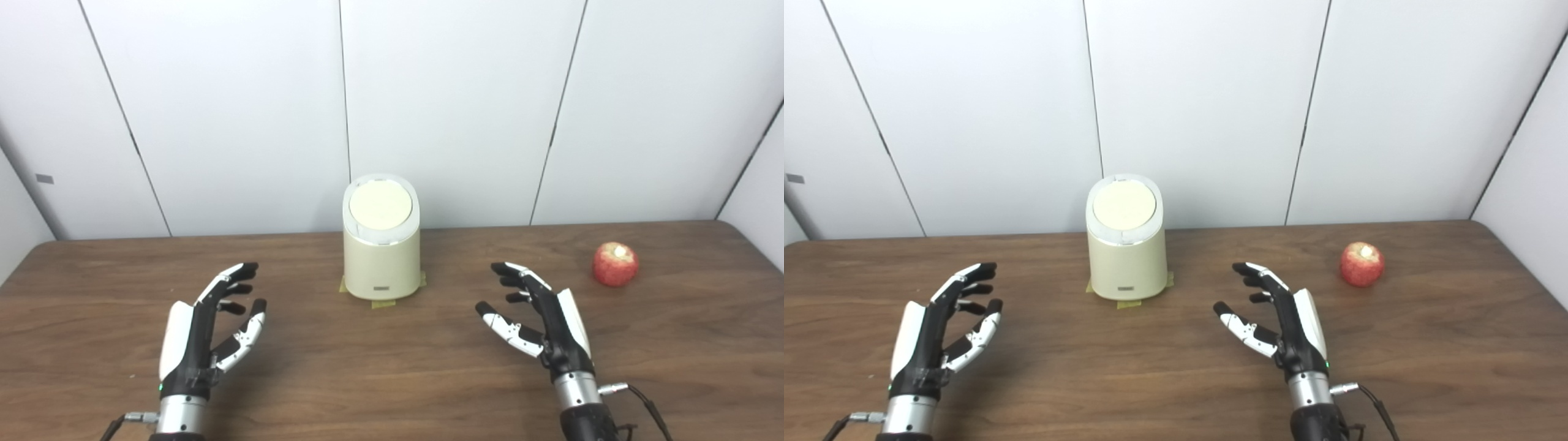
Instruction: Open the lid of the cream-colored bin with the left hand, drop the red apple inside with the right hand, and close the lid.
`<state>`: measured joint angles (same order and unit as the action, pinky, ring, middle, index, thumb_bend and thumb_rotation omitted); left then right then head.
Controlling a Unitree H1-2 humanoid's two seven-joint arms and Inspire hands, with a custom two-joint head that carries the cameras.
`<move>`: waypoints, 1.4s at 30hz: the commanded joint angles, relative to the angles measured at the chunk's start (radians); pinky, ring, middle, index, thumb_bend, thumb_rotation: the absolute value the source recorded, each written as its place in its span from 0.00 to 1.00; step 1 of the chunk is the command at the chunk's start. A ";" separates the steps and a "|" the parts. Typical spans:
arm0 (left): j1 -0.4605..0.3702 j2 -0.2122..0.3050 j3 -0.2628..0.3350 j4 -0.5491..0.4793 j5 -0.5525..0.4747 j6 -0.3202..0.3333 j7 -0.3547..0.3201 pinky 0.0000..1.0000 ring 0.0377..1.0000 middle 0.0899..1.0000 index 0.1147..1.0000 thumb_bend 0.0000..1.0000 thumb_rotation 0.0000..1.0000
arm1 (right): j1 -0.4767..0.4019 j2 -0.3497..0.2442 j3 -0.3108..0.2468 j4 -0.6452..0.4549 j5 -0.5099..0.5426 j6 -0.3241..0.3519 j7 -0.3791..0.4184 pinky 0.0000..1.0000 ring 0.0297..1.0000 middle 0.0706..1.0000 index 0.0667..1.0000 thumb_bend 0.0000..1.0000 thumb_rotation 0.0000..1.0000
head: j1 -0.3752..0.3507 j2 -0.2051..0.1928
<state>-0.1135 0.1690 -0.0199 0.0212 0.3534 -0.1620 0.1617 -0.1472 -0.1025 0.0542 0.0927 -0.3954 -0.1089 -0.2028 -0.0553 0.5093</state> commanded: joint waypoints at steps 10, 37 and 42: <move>-0.233 -0.054 -0.048 -0.153 0.080 0.378 -0.117 0.91 0.97 1.00 0.99 0.57 0.53 | -0.016 0.000 0.003 0.018 0.000 -0.030 -0.011 0.66 0.75 0.76 0.74 0.29 0.28 | -0.005 -0.002; -0.624 -0.081 -0.215 0.076 0.351 0.630 -0.171 1.00 1.00 1.00 1.00 0.80 0.44 | -0.013 0.010 0.007 0.005 -0.028 -0.012 -0.021 0.65 0.74 0.75 0.72 0.28 0.31 | -0.013 0.005; -0.662 -0.121 -0.172 0.163 0.420 0.632 -0.225 1.00 1.00 1.00 1.00 0.82 0.40 | -0.009 0.018 0.011 -0.005 -0.048 0.002 -0.031 0.60 0.70 0.72 0.71 0.29 0.32 | -0.029 0.005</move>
<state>-0.7089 0.0558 -0.1988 0.1969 0.7429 0.4721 -0.0631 -0.1559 -0.0944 0.0595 0.0951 -0.4277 -0.1036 -0.2146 -0.0828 0.5139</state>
